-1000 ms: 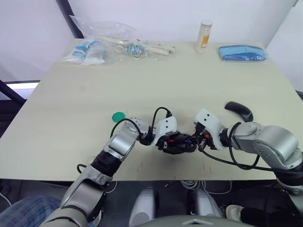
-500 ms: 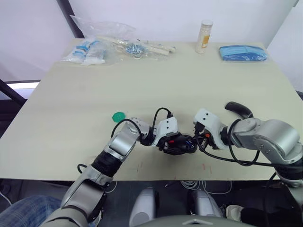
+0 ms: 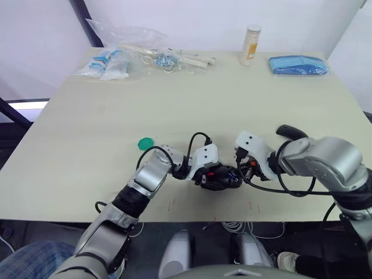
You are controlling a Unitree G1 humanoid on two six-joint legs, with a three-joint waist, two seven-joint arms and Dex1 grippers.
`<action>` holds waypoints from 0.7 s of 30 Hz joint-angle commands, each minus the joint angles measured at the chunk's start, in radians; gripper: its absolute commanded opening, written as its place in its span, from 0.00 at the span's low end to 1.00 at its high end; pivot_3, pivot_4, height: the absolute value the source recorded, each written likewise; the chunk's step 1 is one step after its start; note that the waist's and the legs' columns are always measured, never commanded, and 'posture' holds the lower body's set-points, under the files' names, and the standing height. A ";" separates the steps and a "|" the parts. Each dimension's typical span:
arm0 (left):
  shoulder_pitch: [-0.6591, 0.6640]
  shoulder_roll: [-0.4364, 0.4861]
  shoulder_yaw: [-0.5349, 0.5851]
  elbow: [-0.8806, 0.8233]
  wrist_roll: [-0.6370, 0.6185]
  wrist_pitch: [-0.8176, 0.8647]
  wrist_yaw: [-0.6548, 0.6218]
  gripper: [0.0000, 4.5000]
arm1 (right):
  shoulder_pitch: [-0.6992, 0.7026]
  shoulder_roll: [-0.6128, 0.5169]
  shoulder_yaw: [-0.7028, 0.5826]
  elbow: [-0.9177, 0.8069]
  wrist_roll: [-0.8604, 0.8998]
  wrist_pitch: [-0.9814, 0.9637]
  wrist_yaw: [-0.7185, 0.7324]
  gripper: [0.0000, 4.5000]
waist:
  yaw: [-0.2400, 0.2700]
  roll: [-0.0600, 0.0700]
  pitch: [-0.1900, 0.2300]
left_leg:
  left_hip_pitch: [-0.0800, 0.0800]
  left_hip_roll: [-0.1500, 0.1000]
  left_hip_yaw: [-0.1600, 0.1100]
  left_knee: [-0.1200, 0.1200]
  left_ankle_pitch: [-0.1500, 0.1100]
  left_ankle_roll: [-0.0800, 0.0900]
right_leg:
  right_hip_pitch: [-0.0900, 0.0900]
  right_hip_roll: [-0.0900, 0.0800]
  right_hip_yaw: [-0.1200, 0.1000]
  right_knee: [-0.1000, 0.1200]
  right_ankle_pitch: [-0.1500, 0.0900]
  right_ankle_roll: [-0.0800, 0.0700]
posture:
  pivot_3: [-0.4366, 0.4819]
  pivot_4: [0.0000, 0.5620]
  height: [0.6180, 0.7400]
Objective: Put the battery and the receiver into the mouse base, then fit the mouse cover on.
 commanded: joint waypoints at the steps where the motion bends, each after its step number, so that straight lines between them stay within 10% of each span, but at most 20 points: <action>1: 0.013 0.001 -0.032 0.018 0.012 0.012 -0.006 0.65 | -0.035 -0.027 0.028 0.024 0.036 0.020 -0.004 0.00 | 0.000 0.000 0.000 | 0.000 0.000 0.000 0.000 0.000 0.000 | 0.000 0.000 0.000 0.000 0.000 0.000 | 0.48 0.27 1.00; 21: 0.015 -0.005 -0.030 0.023 0.013 0.008 0.003 0.65 | -0.122 -0.008 0.068 0.113 0.136 0.020 -0.102 0.00 | -0.001 0.000 0.000 | 0.000 0.000 0.000 0.000 0.000 0.000 | 0.000 0.000 0.000 0.000 0.000 0.000 | 0.48 0.27 1.00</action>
